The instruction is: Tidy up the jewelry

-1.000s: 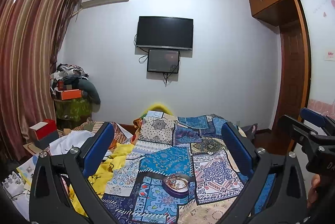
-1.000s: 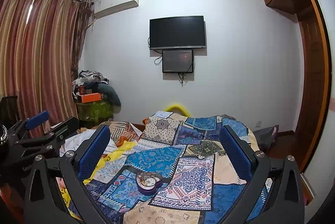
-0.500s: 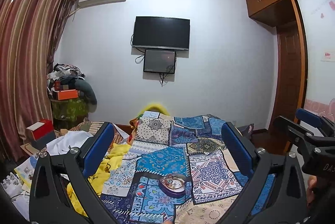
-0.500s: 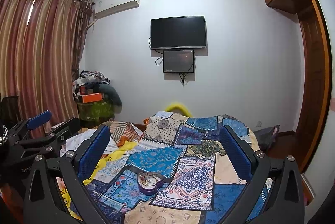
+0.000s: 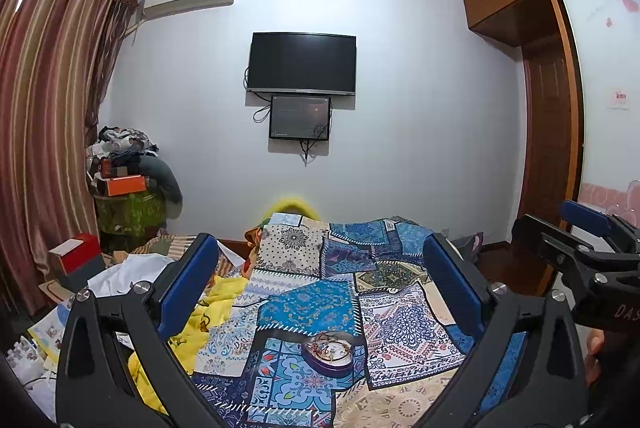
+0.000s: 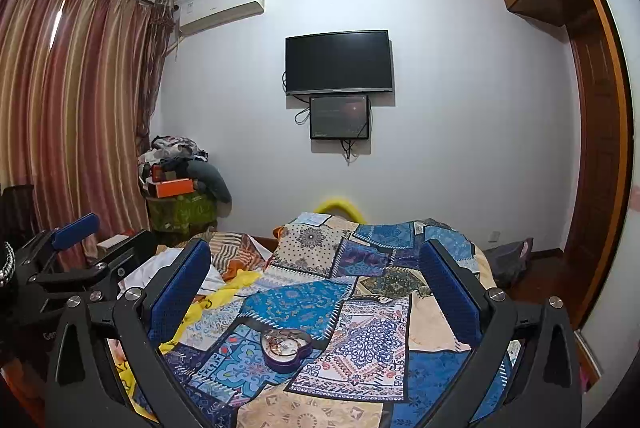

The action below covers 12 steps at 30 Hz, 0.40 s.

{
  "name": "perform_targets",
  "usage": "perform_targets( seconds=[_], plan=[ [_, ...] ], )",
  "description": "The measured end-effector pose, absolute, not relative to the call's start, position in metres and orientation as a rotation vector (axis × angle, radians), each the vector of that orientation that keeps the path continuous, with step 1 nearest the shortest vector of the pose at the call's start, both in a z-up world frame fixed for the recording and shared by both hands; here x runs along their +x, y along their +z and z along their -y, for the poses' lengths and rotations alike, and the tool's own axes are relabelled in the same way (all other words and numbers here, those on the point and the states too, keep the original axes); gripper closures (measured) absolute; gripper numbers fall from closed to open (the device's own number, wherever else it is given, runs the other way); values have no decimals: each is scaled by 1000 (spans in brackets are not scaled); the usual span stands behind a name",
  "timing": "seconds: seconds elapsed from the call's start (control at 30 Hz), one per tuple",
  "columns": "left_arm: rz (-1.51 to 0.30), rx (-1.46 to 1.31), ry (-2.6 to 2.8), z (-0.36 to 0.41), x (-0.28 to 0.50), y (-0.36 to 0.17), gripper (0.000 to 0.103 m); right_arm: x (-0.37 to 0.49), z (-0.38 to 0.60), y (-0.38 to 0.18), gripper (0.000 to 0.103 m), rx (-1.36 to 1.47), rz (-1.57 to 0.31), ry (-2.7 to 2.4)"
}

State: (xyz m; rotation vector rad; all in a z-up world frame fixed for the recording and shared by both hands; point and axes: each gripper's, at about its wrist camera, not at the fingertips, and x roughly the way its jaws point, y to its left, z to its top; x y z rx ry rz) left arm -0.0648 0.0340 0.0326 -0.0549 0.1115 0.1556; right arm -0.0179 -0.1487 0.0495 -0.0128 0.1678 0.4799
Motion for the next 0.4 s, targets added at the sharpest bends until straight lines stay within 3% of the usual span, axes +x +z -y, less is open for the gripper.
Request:
perform_targets(
  seconds=[0.4],
  plan=[
    [-123, -77, 150, -40, -60, 29, 0, -12, 145, 45, 0, -11, -188, 482]
  ],
)
